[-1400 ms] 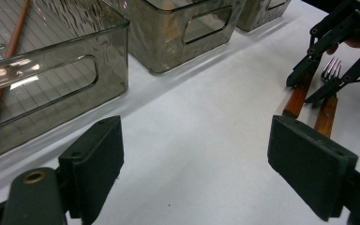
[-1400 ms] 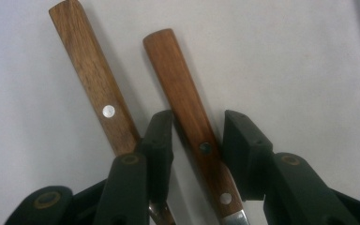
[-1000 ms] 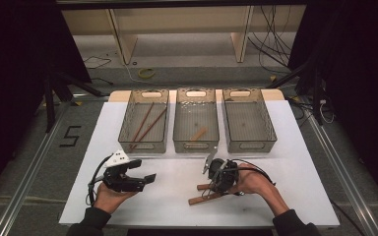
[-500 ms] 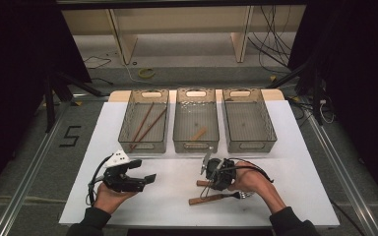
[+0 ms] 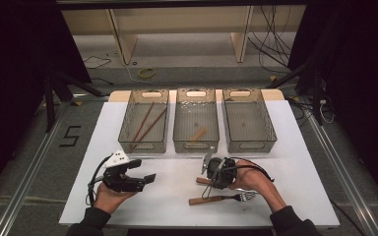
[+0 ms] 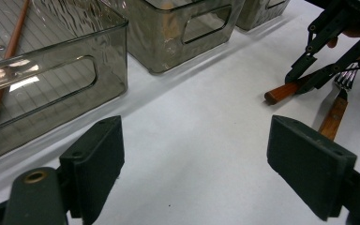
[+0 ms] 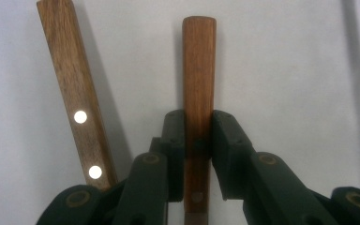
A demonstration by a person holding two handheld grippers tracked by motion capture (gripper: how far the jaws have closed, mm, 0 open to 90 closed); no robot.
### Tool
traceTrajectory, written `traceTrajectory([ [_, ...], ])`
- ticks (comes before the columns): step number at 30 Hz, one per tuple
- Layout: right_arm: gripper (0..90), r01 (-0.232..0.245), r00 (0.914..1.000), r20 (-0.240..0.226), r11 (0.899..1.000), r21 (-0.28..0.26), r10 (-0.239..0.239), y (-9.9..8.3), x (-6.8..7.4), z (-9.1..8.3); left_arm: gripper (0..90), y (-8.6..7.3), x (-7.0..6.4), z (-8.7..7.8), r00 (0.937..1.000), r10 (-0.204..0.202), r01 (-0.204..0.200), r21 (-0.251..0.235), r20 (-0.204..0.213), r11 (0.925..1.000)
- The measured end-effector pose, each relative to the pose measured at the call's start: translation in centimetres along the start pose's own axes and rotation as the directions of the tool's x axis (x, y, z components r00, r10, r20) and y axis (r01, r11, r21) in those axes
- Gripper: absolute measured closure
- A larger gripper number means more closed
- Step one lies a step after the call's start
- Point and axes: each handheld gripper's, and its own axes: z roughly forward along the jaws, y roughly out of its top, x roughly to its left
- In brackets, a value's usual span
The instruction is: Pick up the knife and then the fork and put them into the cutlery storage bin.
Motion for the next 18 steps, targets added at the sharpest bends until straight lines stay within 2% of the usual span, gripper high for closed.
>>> traceTrajectory([
  [1,76.3,0.0,1.0,0.003,1.0,-0.012,0.0,0.0,-0.1,-0.1,18.9,0.0,0.0,0.0,1.0,-0.001,0.001,-0.001,0.0,1.0],
  [2,76.3,-0.019,0.9998,0.003,1.0,-0.016,0.019,-0.1,0.0,-0.3,18.9,0.0,0.1,0.0,1.0,0.002,-0.002,-0.001,-0.001,1.0],
  [4,76.3,-0.009,0.9998,0.016,0.999,-0.036,0.009,-0.2,-0.2,-0.6,19.0,-0.1,0.2,0.0,1.0,-0.003,0.003,-0.002,-0.002,1.0],
  [6,76.3,-0.047,0.9984,0.028,0.997,-0.06,0.048,-0.4,-0.3,-0.9,19.0,-0.1,0.1,0.0,1.0,-0.005,0.005,-0.001,-0.001,1.0],
  [9,76.4,-0.063,0.9962,0.054,0.994,-0.092,0.069,-0.7,-0.6,-1.4,19.0,-0.1,0.1,0.1,1.0,-0.003,0.003,-0.002,0.0,1.0],
  [15,76.5,-0.099,0.9911,0.071,0.98,-0.172,0.113,-1.2,-1.2,-2.7,19.0,-0.1,0.1,0.1,1.0,-0.006,0.006,-0.005,0.001,1.0],
  [18,76.6,-0.111,0.9891,0.075,0.976,-0.187,0.127,-1.4,-1.3,-3.0,19.0,-0.1,0.1,0.1,1.0,-0.006,0.006,-0.005,0.0,1.0],
])
